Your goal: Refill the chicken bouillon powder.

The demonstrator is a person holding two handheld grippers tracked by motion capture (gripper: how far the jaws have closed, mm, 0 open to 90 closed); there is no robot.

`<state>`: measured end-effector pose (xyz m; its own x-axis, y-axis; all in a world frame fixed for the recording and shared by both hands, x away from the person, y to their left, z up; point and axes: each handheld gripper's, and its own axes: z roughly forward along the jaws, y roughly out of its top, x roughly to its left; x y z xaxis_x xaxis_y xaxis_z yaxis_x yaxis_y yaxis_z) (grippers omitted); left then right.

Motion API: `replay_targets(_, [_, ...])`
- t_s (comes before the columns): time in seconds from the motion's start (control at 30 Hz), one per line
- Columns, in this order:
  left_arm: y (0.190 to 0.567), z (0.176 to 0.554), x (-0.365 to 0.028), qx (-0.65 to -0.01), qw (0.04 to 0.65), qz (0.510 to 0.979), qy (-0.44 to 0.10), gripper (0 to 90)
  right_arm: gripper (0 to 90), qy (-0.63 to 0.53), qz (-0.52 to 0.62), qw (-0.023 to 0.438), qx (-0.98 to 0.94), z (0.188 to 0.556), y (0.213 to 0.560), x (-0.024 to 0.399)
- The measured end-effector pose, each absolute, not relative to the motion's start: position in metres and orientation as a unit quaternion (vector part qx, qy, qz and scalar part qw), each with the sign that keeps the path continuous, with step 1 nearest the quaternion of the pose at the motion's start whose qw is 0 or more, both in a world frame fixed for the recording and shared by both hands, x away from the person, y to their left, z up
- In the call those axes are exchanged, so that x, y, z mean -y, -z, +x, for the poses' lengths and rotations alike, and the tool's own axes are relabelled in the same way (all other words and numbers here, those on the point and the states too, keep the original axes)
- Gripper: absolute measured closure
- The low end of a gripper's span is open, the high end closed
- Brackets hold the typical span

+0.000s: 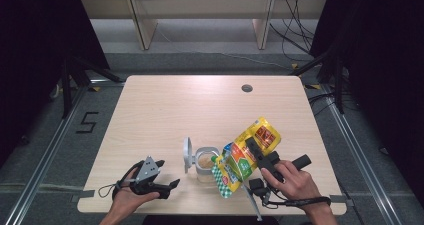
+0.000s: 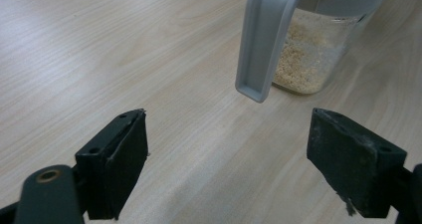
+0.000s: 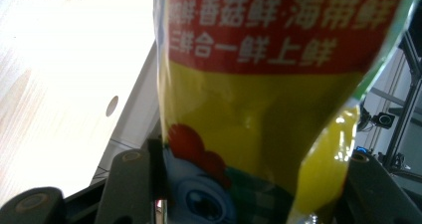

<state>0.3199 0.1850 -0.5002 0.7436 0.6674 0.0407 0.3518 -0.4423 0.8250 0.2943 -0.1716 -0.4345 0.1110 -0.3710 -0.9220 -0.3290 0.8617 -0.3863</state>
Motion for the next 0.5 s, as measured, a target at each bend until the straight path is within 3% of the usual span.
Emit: replay_targets(0.5, [0.5006, 0.3184, -0.1839, -0.322, 0.433, 0.822, -0.181, 16.0, 49.6, 0.008, -0.249, 0.698, -0.672, 0.2944, 0.437, 0.1731])
